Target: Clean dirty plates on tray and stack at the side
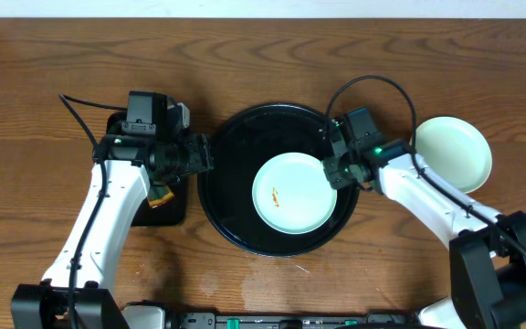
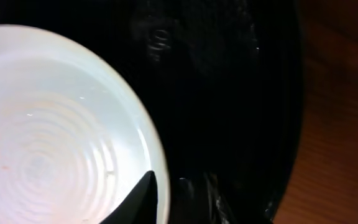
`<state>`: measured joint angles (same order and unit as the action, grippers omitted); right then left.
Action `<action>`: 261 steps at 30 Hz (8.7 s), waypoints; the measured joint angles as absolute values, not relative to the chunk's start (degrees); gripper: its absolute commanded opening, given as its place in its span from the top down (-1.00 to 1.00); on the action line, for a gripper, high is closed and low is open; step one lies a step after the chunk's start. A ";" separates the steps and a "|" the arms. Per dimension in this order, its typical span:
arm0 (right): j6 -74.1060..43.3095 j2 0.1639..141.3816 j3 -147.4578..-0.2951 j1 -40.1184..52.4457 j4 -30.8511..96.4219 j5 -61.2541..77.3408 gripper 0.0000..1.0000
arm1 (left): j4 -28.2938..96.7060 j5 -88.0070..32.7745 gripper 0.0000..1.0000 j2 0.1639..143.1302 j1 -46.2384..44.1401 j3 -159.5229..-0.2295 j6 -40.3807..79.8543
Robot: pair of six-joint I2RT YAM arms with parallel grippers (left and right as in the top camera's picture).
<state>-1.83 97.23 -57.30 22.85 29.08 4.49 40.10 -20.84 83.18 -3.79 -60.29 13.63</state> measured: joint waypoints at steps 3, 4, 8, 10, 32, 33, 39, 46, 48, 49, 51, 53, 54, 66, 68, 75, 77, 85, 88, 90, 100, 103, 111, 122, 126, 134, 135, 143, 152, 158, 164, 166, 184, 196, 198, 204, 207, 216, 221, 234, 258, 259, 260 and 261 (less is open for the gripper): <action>-0.05 99.66 -57.30 21.54 29.08 7.57 0.49 | 40.18 -20.84 -0.37 83.18 -3.79 -60.29 13.65; 0.47 100.82 -57.30 21.26 29.04 8.80 0.49 | 40.23 -20.84 -0.37 83.18 -3.79 -60.29 13.63; 2.17 103.94 -57.84 20.29 27.70 14.90 0.69 | 40.29 -20.84 -0.37 83.18 -3.79 -60.29 13.63; 2.81 105.06 -58.26 19.88 27.49 17.50 0.92 | 40.29 -20.84 -0.37 83.18 -3.79 -60.29 13.63; -5.48 105.91 -58.72 18.96 25.80 18.11 0.98 | 44.27 4.47 -0.37 84.31 -0.75 -60.27 20.08; -5.65 105.91 -58.72 18.96 25.80 18.11 0.98 | 44.18 5.08 -0.35 85.43 0.25 -60.27 20.82; -5.93 105.91 -58.76 18.96 25.80 18.04 0.98 | 41.17 4.73 0.21 95.90 5.32 -60.27 22.65; -6.59 105.91 -58.76 18.96 25.80 18.00 0.98 | 37.12 -0.84 0.85 104.29 6.07 -60.25 19.75; -6.81 105.91 -58.76 18.96 25.82 17.98 0.98 | 36.93 -1.21 0.85 104.40 6.17 -60.31 19.07; -6.90 105.91 -58.76 18.96 25.80 17.98 0.98 | 36.99 -1.23 0.85 104.40 6.17 -60.34 18.87; -7.01 105.91 -58.76 18.96 25.82 17.96 0.98 | 37.45 -1.43 0.85 104.40 6.26 -60.58 18.61; -7.03 105.91 -58.76 18.96 25.85 17.98 0.98 | 39.51 -2.09 0.81 104.42 6.33 -61.39 18.24; -7.03 105.91 -58.76 18.96 25.87 17.98 0.98 | 41.08 -2.61 0.67 104.38 6.33 -62.00 18.15; -7.03 105.91 -58.76 18.96 25.89 17.98 0.97 | 48.95 -4.36 0.12 95.31 6.33 -65.98 17.80; -7.03 105.91 -58.76 18.96 25.87 17.98 0.98 | 48.56 -4.43 0.12 95.61 6.33 -64.79 18.22; -7.05 105.91 -58.76 18.96 25.85 17.98 0.98 | 42.48 -7.18 0.30 97.43 4.95 -56.31 19.51; -7.07 105.91 -58.76 18.96 25.85 17.98 0.98 | 39.51 -7.73 0.63 97.73 4.21 -54.28 19.75; -7.18 105.91 -58.76 18.96 25.85 18.00 0.98 | 38.11 -6.26 0.85 97.73 3.75 -53.15 19.66; -7.18 105.91 -58.76 18.96 25.82 18.02 0.98 | 42.87 -4.01 0.25 97.73 3.81 -55.20 19.31; -7.20 105.91 -58.76 18.96 25.82 18.02 0.98 | 45.87 -3.03 0.05 97.73 3.88 -57.41 19.57; -7.20 105.91 -58.76 18.96 25.85 18.02 0.98 | 42.76 -1.08 0.12 95.68 3.97 -61.98 18.96; -7.20 105.91 -58.76 18.96 25.85 18.02 0.98 | 40.10 0.51 0.31 95.96 3.97 -61.19 18.57; -7.20 105.91 -58.76 18.96 25.85 18.02 0.98 | 39.57 1.72 0.42 102.04 3.97 -60.12 18.04; -7.70 105.91 -58.76 18.96 25.80 18.02 0.98 | 40.66 -1.63 0.85 102.76 4.29 -60.73 15.09; -7.70 105.91 -58.76 18.96 25.80 18.02 0.98 | 48.12 -3.73 0.85 102.54 4.27 -64.64 14.31; -9.02 105.91 -58.76 18.96 25.80 17.96 0.98 | 52.23 -10.76 0.85 93.08 -0.21 -71.79 13.61; -9.69 105.91 -58.76 18.96 25.80 17.78 0.98 | 52.14 -11.79 0.85 91.88 -1.67 -71.99 13.61; -14.24 105.91 -58.81 18.98 25.85 16.82 0.98 | 47.22 -15.81 0.85 92.23 -16.38 -71.99 15.29; -20.78 105.84 -59.55 19.20 26.76 12.58 0.98 | 38.44 -16.64 0.85 100.27 -28.40 -71.92 20.93; -21.87 105.75 -59.59 19.20 26.76 11.57 0.98 | 31.57 -16.56 0.85 107.87 -32.40 -71.90 24.16; -22.09 105.73 -59.64 19.22 26.74 11.20 0.98 | 28.23 -13.26 0.85 112.60 -31.73 -71.92 25.56; -22.15 105.73 -59.66 19.25 26.76 11.07 0.98 | 28.32 -9.98 0.85 112.60 -31.59 -71.94 25.54; -22.63 105.73 -59.96 19.31 27.29 11.09 0.98 | 28.69 21.61 0.85 112.73 -36.25 -72.71 22.83; -23.05 105.73 -60.10 19.31 27.62 10.26 0.98 | 39.09 31.55 0.85 101.10 -28.32 -72.97 23.38; -23.03 105.73 -60.12 19.31 27.68 10.15 0.98 | 42.98 28.38 0.85 96.95 -25.82 -72.97 23.55; -22.63 105.73 -60.16 19.31 27.77 9.96 0.98 | 50.98 20.99 0.85 87.68 -12.93 -73.01 23.99; -21.82 105.73 -60.16 19.31 27.77 9.96 0.98 | 50.89 16.19 0.85 87.53 -5.69 -71.83 24.01; -20.62 105.73 -60.18 19.31 27.81 9.82 0.98 | 42.85 6.48 0.18 94.13 4.40 -61.58 20.51; -20.14 105.73 -60.20 19.31 27.83 9.78 0.98 | 43.20 -0.80 -0.05 93.58 3.55 -62.70 17.30; -18.63 105.73 -60.20 19.29 27.83 10.00 0.98 | 32.86 -18.39 0.80 92.71 -14.33 -63.51 15.16; -10.74 105.73 -59.88 17.72 28.10 16.21 0.98 | 25.32 -23.24 0.84 108.99 -20.03 -63.48 15.42; -9.61 105.73 -59.77 17.43 28.21 17.28 0.96 | 25.28 -23.24 0.85 108.99 -19.99 -63.48 15.42; -8.14 105.73 -59.64 17.02 28.38 18.70 0.92 | 25.26 -23.24 0.85 108.99 -19.99 -63.48 15.42; -6.94 105.71 -59.46 16.73 28.60 20.03 0.88 | 25.30 -23.22 0.85 108.99 -19.97 -63.48 15.44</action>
